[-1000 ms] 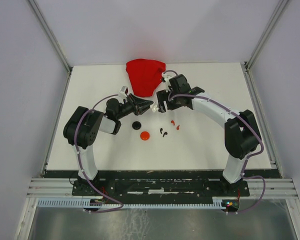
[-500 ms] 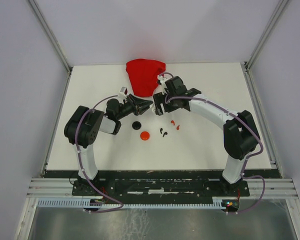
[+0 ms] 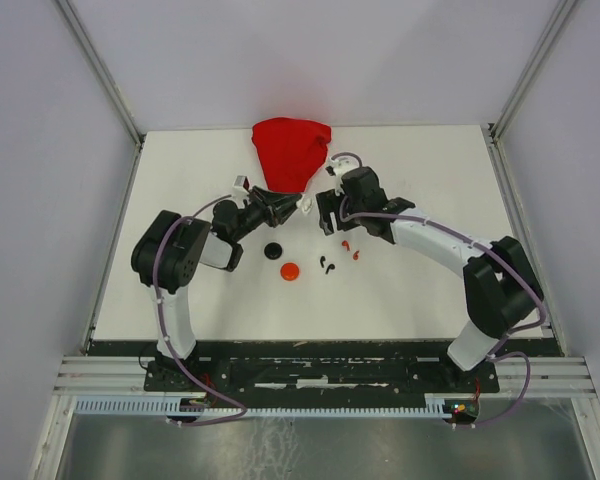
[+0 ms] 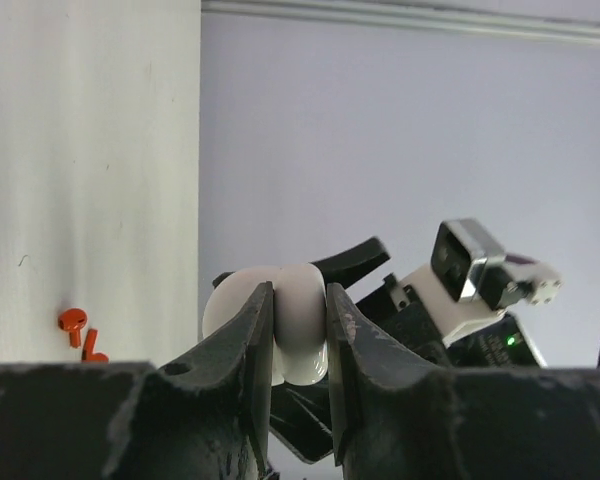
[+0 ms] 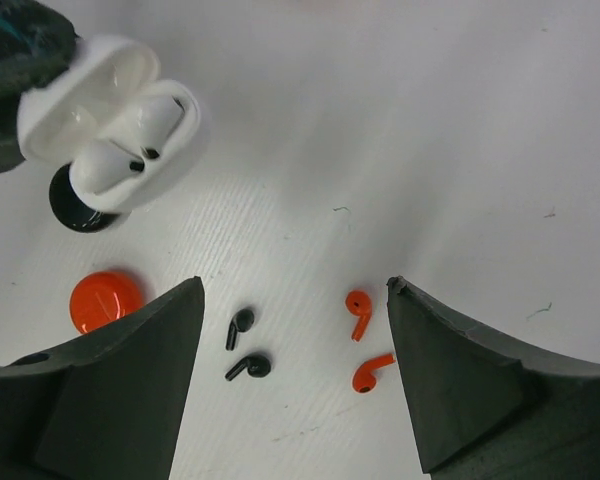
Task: Insert the wireless bluetooth earbuds into the charging case
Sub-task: Close the charging case.
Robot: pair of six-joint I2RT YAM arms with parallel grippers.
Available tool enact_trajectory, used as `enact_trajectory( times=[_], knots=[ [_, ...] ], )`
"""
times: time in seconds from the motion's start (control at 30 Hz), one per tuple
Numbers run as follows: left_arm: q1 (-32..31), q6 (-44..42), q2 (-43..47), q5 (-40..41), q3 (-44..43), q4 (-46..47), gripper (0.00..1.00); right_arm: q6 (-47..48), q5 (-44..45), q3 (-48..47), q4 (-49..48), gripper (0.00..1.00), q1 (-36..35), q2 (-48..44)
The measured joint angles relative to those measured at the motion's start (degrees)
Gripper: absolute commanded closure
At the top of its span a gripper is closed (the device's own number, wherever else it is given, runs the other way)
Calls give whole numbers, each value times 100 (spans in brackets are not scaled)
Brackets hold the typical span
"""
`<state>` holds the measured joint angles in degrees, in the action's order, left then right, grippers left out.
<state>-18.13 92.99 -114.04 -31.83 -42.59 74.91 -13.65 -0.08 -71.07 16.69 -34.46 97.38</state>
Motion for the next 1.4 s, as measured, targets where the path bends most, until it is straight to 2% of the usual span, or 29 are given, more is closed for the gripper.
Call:
enact_trajectory(
  times=[0.13,0.27,0.57,0.77,1.4],
  knots=[
    [-22,507,-72,483,39,201,97,66,269,964,-1207,17,-26,-420],
    [-140,800,-72,839,39,221,97,310,428,1797,-2566,16,-142,-466],
    [-623,1335,66,1641,164,-273,97,1224,933,2129,-4627,14,-645,-39],
    [-815,1641,190,1978,269,-505,97,1639,1309,2048,-4918,14,-826,308],
    [-863,1738,190,1976,420,-444,97,2380,2752,2037,-5576,8,-929,555]
  ],
)
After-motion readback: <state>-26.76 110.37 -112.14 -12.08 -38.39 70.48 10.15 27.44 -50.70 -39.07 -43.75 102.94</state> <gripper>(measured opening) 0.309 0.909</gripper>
